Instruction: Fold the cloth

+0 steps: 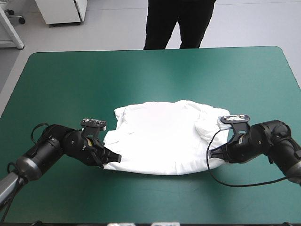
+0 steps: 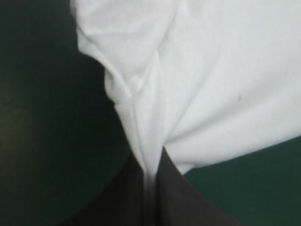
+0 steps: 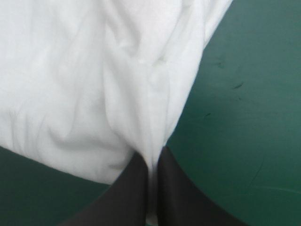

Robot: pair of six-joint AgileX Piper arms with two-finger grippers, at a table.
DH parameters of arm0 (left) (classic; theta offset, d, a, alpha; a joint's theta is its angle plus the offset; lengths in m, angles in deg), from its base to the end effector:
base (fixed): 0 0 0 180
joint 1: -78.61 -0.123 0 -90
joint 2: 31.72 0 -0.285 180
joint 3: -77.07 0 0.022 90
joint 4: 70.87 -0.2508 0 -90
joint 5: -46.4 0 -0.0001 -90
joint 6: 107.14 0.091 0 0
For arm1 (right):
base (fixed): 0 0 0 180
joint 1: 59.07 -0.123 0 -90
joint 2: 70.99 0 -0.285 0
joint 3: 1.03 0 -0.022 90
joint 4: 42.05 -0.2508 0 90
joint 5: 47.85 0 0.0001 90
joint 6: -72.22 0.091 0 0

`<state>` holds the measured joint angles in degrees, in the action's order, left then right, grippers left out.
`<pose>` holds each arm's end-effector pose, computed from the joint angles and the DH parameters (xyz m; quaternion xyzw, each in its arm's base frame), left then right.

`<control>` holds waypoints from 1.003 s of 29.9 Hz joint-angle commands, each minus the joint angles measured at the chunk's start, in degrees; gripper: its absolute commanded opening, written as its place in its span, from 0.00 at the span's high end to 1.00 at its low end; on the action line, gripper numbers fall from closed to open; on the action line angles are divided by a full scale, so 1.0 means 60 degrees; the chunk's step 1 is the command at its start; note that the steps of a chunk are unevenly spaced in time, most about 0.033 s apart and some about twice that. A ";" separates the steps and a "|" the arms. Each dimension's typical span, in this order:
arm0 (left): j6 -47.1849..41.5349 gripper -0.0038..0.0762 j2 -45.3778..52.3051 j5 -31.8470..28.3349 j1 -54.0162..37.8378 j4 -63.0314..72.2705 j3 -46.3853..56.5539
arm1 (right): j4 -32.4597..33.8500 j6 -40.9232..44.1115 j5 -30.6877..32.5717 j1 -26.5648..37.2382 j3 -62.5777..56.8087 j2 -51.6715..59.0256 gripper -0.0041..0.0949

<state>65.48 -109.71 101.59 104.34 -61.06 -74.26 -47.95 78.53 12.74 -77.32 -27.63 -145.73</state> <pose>0.1889 -0.1052 0.2655 0.1202 0.9772 -0.1186 0.1287 0.1906 0.0715 0.2841 -0.0848 0.9828 0.0805 0.1430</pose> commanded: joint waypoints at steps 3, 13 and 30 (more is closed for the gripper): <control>-0.0205 0.96 0.0565 0.0079 0.0065 0.0091 -0.0694 | 0.0225 0.0144 0.0229 -0.0008 0.0980 0.0443 0.98; -0.1134 0.96 0.0231 -0.0637 0.0065 -0.2355 -0.2488 | 0.1311 0.0778 -0.0601 0.0551 0.1570 0.0187 0.98; -0.1677 0.96 -0.2706 -0.4259 0.0065 -0.4249 -0.3374 | 0.1354 0.0778 -0.3563 0.1214 0.4132 -0.3318 0.98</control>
<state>56.56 -124.55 81.45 104.41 -83.24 -91.49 -40.86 83.23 -4.07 -70.43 -7.12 -163.28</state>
